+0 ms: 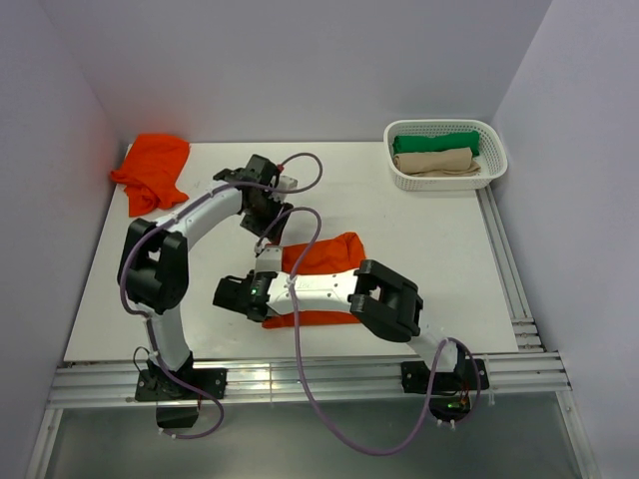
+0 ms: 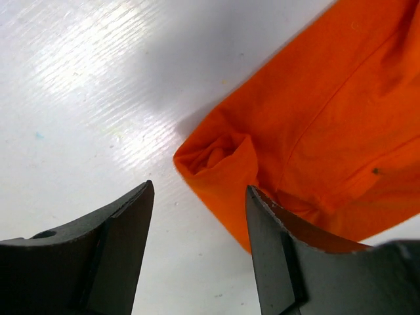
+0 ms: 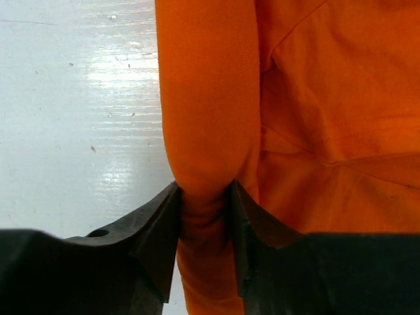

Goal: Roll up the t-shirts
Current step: Roll the tshirt

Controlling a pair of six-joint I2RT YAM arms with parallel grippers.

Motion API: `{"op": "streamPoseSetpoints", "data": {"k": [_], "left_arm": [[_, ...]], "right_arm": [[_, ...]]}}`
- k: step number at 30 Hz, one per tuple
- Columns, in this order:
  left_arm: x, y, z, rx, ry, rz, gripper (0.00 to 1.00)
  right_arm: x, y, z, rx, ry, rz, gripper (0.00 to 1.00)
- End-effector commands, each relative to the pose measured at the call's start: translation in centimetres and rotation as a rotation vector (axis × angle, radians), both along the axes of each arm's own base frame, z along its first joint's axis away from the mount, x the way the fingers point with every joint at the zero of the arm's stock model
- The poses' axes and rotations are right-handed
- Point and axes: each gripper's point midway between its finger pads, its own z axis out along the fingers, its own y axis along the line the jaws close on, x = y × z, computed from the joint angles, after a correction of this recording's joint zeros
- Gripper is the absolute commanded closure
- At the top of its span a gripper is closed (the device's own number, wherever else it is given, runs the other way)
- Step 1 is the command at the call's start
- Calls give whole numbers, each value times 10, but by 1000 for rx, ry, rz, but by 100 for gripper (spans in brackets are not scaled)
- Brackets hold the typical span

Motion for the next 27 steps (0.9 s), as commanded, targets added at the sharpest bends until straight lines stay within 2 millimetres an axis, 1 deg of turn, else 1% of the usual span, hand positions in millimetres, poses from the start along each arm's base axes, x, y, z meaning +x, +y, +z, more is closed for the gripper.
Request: {"op": "streamPoseSetpoints", "data": {"k": [1,2,3,4,5,6,7,9,10,11,12,13,16,18,19,23,24,26,27], "left_arm": [[5,5,39,-88,-57,-16,36],[6,7,47,-109,-77,-23,36],[8,15,48,-127,-76,-4,36],[3,18,44,-149,-60,-9,36],[1,20,50,-175,-72,-15,36],[5,27,50,-192,-90,-2,36],[-1,33,42,-193,-76,1,36],[-4,37,44,-225,-88,-4,36],[-8,37,37,-240,-78,-10,36],[-11,34,37,-261,-81,-22,36],[-10,31,36,-277,-89,-27,37],[-15,30,30,-290,-72,-26,37],[-17,23,22,-339,-61,-8,39],[-16,21,22,-369,-74,4,39],[-18,21,19,-377,-69,11,39],[-16,18,16,-405,-107,-11,40],[-21,15,11,-422,-90,-24,40],[-23,12,6,-440,-82,-33,40],[-26,12,0,-443,-66,-34,40]], "right_arm": [[-23,-6,-26,8,89,25,61],[-26,-3,-26,26,101,40,64],[-27,-2,-26,43,103,46,64],[-27,-1,-24,73,99,47,64],[-29,-1,-24,92,105,52,64],[-29,0,-22,112,106,58,64],[-30,2,-18,162,100,64,64],[-33,3,-16,209,116,76,64],[-33,4,-13,255,113,83,64],[-31,2,-11,277,117,79,64],[-34,-3,-10,303,135,82,64],[-29,2,-4,355,125,75,64],[-31,6,6,449,134,84,64],[-27,8,11,496,134,76,64],[-27,12,13,523,137,81,64],[-28,20,14,579,149,79,64],[-29,19,11,580,154,76,64],[-28,19,11,598,155,59,64],[-30,13,6,593,163,52,64]]}}
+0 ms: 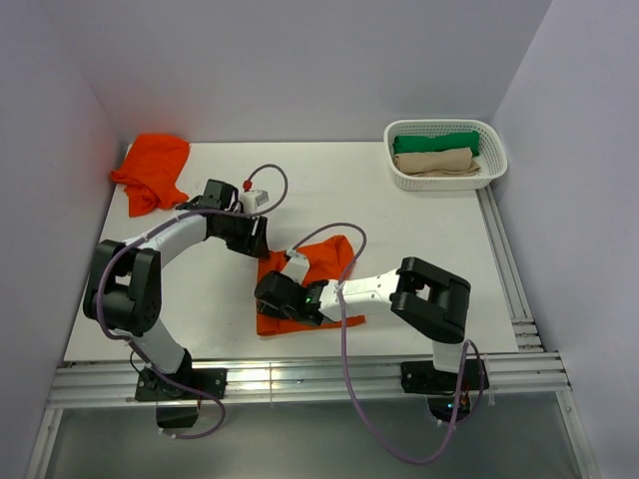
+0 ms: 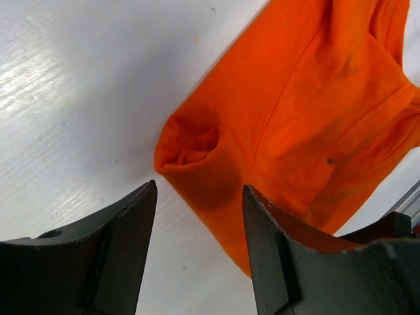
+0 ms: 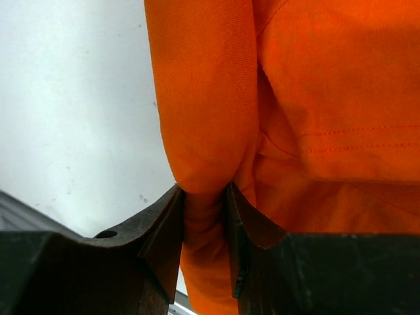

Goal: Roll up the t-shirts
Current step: Roll the tshirt

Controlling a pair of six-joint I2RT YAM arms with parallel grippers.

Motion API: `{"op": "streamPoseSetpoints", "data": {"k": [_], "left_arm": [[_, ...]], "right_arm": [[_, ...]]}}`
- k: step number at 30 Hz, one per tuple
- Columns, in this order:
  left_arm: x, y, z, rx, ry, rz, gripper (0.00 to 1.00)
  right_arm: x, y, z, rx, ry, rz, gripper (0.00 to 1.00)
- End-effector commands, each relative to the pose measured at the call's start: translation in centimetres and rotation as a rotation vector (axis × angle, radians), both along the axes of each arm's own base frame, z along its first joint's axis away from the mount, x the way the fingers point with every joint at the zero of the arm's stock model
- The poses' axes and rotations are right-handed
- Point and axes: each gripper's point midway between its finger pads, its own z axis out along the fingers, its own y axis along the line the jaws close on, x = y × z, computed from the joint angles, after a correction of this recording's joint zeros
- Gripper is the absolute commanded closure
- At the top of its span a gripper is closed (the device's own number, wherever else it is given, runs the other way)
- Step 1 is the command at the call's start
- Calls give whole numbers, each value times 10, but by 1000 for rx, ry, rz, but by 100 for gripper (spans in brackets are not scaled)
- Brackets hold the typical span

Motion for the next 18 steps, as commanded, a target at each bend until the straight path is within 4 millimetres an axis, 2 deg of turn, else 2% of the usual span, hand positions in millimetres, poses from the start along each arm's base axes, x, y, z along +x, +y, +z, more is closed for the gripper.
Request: {"op": "streamPoseSetpoints", "data": {"k": [1,3,5,9,18], "left_arm": [[6,-16,13,-104,-63,-38,40],[4,-17,3,-111,-39,-46,40],[2,-20,-4,-126,-18,-63,41],[5,-20,-10,-118,-9,-54,42],[17,-4,-28,2,28,30,65]], "right_arm": [[-10,7,2,101,51,-3,64],[-14,-2,-6,120,72,-13,64],[-11,-2,-3,170,79,-35,64],[-10,-12,-13,172,88,-56,64],[-8,-24,-27,146,98,-97,62]]}}
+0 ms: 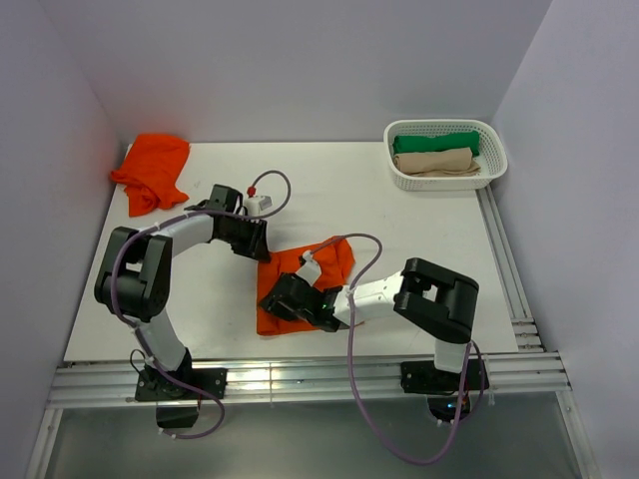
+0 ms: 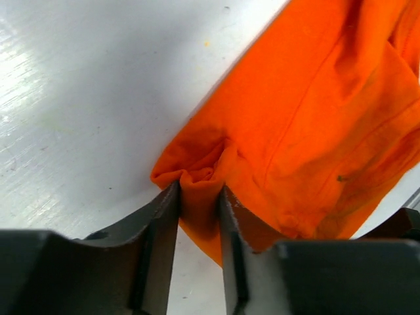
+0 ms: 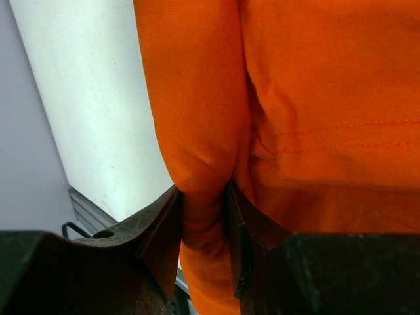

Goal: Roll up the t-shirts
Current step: Roll the tshirt

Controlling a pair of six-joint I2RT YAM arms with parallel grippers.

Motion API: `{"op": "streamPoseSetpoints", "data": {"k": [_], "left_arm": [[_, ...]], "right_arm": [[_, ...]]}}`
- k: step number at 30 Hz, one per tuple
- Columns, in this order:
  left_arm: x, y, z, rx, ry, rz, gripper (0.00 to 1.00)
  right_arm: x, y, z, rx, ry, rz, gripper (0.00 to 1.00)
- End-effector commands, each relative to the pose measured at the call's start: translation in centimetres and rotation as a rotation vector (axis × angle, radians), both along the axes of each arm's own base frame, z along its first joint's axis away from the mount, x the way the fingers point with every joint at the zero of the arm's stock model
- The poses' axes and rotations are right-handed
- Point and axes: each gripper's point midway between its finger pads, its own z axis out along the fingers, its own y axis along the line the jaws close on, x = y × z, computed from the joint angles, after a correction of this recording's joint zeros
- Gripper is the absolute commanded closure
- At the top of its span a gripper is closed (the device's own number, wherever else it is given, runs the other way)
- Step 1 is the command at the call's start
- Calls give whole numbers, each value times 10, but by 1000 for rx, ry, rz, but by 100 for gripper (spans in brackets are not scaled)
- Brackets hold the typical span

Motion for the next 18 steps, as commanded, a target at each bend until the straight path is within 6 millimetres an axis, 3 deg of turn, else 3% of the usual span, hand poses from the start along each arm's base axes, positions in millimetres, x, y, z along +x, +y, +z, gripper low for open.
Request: {"op": "streamPoseSetpoints", "data": {"k": [1,6,8,9,11,14,16,18], "left_arm": [[14,8,2,58,-29,37,66],[15,17,-5,142,-24,60,86],[14,19,-7,179,-26,65,96],[14,20,-7,197,-27,67,99],[14,21,-7,229,-34,68,100],[15,22,-4,266,-56,70,100],[14,21,0,277,-64,67,100],[12,19,1,287,-70,59,100]], "right_arm": [[-9,-21,-26,-61,58,-28,62],[-9,-33,-31,-190,52,-51,52],[-6,-36,-28,-254,22,-66,48],[-2,-28,-17,-255,6,-71,47],[-4,-39,-18,-364,-18,-79,44],[-3,-26,7,-427,-51,-77,42],[-2,-38,15,-523,-79,-98,40],[0,-28,32,-548,-122,-107,39]]}}
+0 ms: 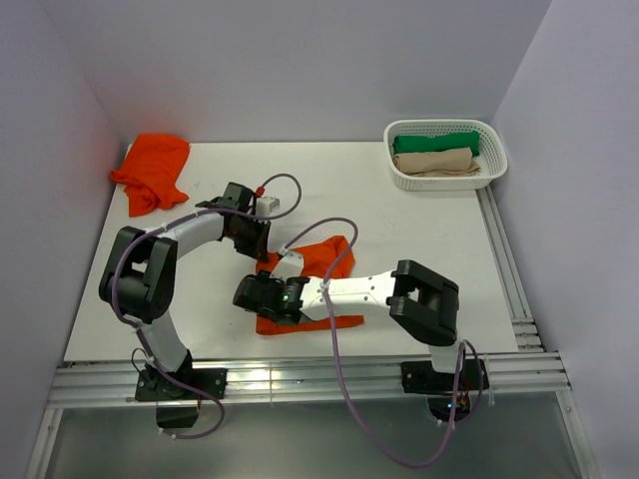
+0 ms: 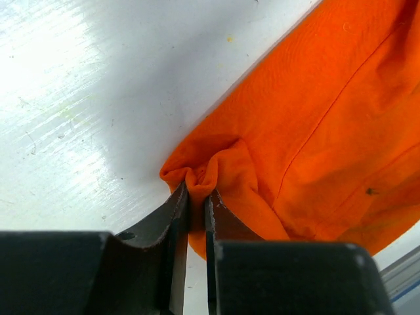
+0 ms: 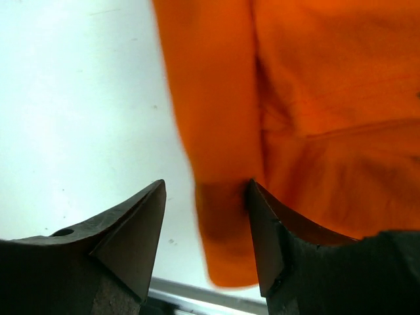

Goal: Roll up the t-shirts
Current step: Roll the tshirt

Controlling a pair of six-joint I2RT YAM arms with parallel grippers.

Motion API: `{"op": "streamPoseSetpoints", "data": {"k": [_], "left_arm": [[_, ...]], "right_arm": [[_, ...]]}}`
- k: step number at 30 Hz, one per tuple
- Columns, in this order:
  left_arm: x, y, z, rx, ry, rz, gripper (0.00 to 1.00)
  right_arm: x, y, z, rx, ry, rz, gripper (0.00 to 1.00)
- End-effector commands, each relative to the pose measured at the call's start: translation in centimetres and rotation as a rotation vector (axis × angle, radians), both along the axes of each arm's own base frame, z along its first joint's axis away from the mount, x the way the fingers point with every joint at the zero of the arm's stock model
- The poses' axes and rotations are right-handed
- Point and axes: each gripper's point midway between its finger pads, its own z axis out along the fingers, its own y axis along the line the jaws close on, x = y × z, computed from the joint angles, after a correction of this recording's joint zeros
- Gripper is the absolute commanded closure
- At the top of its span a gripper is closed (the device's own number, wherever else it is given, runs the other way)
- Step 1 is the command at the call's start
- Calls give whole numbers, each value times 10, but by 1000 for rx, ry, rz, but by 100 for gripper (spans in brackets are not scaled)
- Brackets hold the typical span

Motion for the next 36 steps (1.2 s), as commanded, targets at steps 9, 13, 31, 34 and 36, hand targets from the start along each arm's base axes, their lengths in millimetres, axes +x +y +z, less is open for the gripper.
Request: {"op": "streamPoseSetpoints", "data": {"k": [9,13,31,34,36], "left_arm": [[7,5,4,113,-39,38,100],[6,3,2,113,-33,32,100],[7,0,3,118,-37,21,100],[6,1,0,122,-30,20,100],[6,0,1,119,-31,18,100]], "right_arm": [[20,-18,33,-392,-176,2,42],[25,-7,27,-397,-197,32,43],[23,22,36,-367,-235,81,47],[20,22,26,-375,-219,91,46],[23,20,21,-376,-208,85,46]]}}
